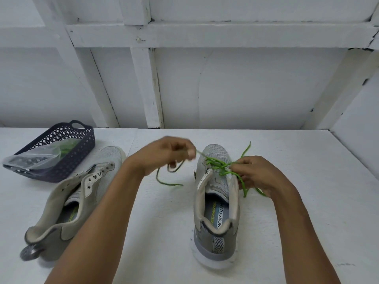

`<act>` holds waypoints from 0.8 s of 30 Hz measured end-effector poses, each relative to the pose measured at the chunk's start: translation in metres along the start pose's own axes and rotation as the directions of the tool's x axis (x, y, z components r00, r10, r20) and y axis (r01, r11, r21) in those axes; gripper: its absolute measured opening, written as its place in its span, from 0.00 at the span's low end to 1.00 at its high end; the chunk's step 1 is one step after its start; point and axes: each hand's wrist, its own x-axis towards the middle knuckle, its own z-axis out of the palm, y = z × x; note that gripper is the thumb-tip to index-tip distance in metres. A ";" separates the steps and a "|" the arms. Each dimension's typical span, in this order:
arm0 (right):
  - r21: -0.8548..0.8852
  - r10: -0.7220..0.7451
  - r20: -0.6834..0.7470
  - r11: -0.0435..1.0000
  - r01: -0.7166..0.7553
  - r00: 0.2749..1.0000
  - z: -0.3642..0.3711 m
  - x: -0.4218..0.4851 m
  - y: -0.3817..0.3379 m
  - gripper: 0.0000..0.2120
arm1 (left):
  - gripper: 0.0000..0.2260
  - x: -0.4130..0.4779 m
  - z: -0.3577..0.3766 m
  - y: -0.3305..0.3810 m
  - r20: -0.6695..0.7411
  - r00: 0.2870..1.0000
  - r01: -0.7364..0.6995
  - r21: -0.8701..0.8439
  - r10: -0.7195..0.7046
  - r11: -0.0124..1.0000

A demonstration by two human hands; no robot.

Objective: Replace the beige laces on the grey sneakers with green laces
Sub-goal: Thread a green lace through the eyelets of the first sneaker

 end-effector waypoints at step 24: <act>-0.109 -0.005 0.010 0.994 0.006 1.000 -0.003 -0.004 0.000 0.10 | 0.08 0.011 0.012 -0.019 0.023 0.970 0.211 0.401 -0.240 0.891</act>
